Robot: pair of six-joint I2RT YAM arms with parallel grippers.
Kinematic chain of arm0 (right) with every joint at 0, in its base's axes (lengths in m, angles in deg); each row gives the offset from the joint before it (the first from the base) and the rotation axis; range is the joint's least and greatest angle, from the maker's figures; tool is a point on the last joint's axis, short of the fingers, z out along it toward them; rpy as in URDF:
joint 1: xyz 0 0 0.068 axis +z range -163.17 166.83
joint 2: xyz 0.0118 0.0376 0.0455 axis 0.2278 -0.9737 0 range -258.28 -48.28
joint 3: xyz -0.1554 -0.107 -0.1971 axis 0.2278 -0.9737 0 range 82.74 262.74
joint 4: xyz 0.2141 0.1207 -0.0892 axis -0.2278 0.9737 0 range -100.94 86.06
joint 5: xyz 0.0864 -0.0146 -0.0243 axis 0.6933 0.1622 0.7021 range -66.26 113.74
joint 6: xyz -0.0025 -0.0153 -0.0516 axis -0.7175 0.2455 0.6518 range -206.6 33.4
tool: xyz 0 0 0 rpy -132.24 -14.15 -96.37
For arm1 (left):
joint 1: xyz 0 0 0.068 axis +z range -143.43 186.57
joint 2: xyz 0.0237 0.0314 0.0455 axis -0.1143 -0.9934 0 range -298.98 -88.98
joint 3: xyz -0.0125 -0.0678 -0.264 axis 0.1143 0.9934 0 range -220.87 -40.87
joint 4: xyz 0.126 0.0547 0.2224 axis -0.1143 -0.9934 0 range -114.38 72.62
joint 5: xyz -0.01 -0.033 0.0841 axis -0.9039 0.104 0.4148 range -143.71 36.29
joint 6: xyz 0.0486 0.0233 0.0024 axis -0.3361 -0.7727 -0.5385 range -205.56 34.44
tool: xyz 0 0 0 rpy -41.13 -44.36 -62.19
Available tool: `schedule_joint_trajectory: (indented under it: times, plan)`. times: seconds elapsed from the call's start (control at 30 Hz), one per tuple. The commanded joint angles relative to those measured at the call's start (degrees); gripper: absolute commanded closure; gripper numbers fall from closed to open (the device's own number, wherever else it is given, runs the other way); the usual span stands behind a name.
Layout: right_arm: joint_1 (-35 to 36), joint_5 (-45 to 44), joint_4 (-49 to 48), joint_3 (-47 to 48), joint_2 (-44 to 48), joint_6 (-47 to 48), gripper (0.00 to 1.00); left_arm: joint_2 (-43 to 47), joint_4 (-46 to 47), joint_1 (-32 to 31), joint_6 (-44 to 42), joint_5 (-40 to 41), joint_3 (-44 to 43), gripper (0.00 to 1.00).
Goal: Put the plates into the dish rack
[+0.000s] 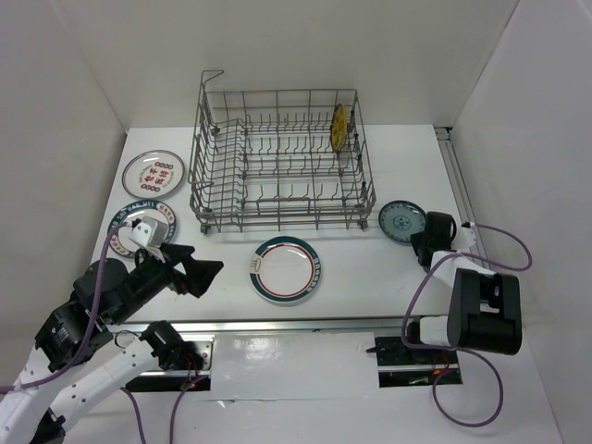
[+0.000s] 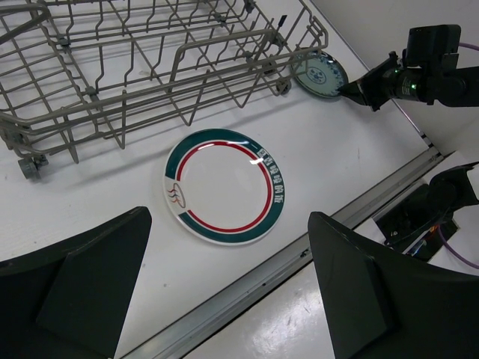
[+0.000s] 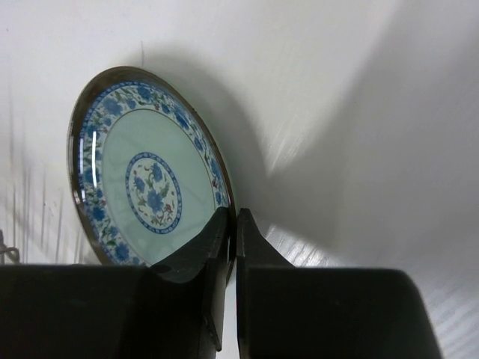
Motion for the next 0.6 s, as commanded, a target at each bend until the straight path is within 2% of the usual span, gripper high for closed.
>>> schedule_joint_trajectory:
  times: [0.0, 0.2, 0.43, 0.57]
  plan:
    - [-0.2, -2.6, 9.5, 0.5, 3.0, 3.4, 1.00, 0.8, 2.0, -0.3, 0.1, 0.3, 0.1, 0.00]
    - [-0.2, -5.5, 15.1, 6.5, 12.0, 6.1, 1.00, -0.2, 2.0, -0.3, 0.1, 0.3, 0.1, 0.00]
    - [1.4, -11.3, 20.0, 17.6, 14.9, 10.8, 1.00, -0.8, 2.0, -0.3, 0.1, 0.3, 0.1, 0.00]
    - [4.7, -18.5, 21.3, 25.4, 14.3, 14.4, 1.00, -0.8, 2.0, -0.3, 0.1, 0.3, 0.1, 0.00]
